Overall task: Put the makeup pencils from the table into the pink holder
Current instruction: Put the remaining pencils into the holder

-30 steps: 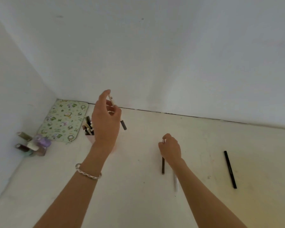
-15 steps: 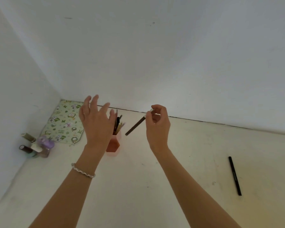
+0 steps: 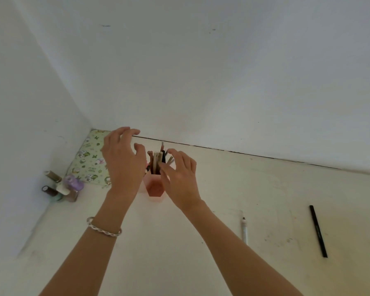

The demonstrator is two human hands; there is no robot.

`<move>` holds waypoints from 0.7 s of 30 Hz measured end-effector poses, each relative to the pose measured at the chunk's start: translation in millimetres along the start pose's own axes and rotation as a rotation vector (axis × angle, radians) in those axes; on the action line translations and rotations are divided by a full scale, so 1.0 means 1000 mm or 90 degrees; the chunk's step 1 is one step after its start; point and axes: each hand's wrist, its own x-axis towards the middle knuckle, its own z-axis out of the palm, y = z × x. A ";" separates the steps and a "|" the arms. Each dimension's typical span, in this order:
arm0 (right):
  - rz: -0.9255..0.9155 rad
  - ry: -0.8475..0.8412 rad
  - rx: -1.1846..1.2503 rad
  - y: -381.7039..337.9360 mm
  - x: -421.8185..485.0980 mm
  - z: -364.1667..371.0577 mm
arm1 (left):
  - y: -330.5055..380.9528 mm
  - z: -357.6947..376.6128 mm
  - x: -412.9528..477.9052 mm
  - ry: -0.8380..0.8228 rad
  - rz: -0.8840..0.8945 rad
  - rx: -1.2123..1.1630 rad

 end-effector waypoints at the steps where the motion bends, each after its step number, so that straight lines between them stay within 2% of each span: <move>1: 0.007 0.006 0.007 0.002 -0.003 -0.002 | 0.004 0.000 -0.004 0.014 0.009 -0.010; 3: 0.063 0.058 0.037 0.006 -0.007 -0.012 | 0.016 0.004 -0.016 0.055 0.041 -0.039; 5: 0.138 0.117 0.046 0.018 -0.010 -0.028 | 0.033 0.016 -0.038 0.034 0.063 -0.077; 6: 0.172 0.143 0.047 0.027 -0.013 -0.038 | 0.044 0.026 -0.051 -0.021 0.061 -0.089; 8: 0.228 0.181 0.032 0.048 -0.019 -0.057 | 0.061 0.051 -0.080 -0.216 0.011 -0.085; 10: 0.275 0.198 -0.004 0.069 -0.029 -0.078 | 0.073 0.082 -0.111 -0.448 -0.057 -0.023; 12: 0.310 0.203 -0.039 0.087 -0.043 -0.097 | 0.085 0.106 -0.142 -0.588 -0.070 0.032; 16: 0.380 0.210 -0.082 0.113 -0.082 -0.132 | 0.119 0.135 -0.198 -0.670 0.035 0.071; 21: 0.416 0.203 -0.122 0.134 -0.124 -0.152 | 0.138 0.149 -0.238 -0.659 0.146 0.191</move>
